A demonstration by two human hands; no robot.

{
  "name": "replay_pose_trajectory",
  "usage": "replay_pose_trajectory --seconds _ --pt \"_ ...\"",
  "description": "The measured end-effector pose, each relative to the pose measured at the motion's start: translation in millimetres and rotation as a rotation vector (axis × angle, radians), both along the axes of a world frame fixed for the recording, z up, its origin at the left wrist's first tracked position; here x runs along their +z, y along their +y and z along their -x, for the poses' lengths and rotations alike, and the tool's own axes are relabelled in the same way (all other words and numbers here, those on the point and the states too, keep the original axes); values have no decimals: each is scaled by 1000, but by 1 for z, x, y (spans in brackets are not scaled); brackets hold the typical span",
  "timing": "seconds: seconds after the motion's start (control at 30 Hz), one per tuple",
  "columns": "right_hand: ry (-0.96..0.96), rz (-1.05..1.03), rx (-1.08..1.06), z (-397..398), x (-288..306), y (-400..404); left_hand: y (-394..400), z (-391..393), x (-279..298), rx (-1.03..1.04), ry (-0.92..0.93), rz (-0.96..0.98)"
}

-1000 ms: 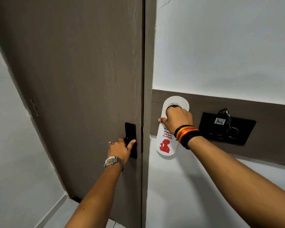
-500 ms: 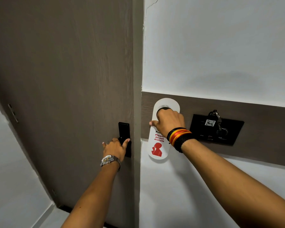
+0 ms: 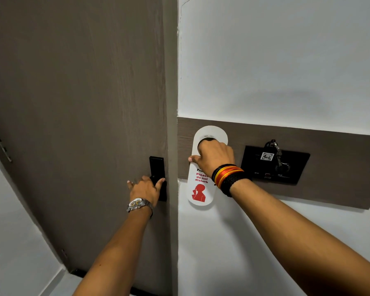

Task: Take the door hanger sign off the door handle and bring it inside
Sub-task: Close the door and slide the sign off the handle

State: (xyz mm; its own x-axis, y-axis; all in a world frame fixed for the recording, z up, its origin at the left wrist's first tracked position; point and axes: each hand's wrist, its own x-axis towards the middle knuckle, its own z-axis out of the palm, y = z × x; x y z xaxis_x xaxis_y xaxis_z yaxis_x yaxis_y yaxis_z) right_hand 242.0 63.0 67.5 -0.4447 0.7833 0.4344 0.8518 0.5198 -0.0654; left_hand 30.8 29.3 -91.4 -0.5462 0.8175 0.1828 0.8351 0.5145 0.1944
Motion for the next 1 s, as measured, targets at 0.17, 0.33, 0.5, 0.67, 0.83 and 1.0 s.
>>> replay_pose_trajectory --seconds 0.17,0.33,0.5,0.67,0.83,1.0 --pt "-4 -1 -5 0 1 0 0 -2 1 23 71 41" --pt "-9 11 -11 1 1 1 -3 -4 10 43 219 149" --pt "-34 -8 -8 0 3 -2 -24 -8 19 -42 195 50" --pt "-72 -58 7 0 8 -11 -46 -32 46 -334 47 -320" --pt "-88 -114 49 1 16 -21 -46 -74 91 -531 -624 -413" --pt "172 -45 110 -29 30 -34 -43 -92 106 -541 -877 -549"
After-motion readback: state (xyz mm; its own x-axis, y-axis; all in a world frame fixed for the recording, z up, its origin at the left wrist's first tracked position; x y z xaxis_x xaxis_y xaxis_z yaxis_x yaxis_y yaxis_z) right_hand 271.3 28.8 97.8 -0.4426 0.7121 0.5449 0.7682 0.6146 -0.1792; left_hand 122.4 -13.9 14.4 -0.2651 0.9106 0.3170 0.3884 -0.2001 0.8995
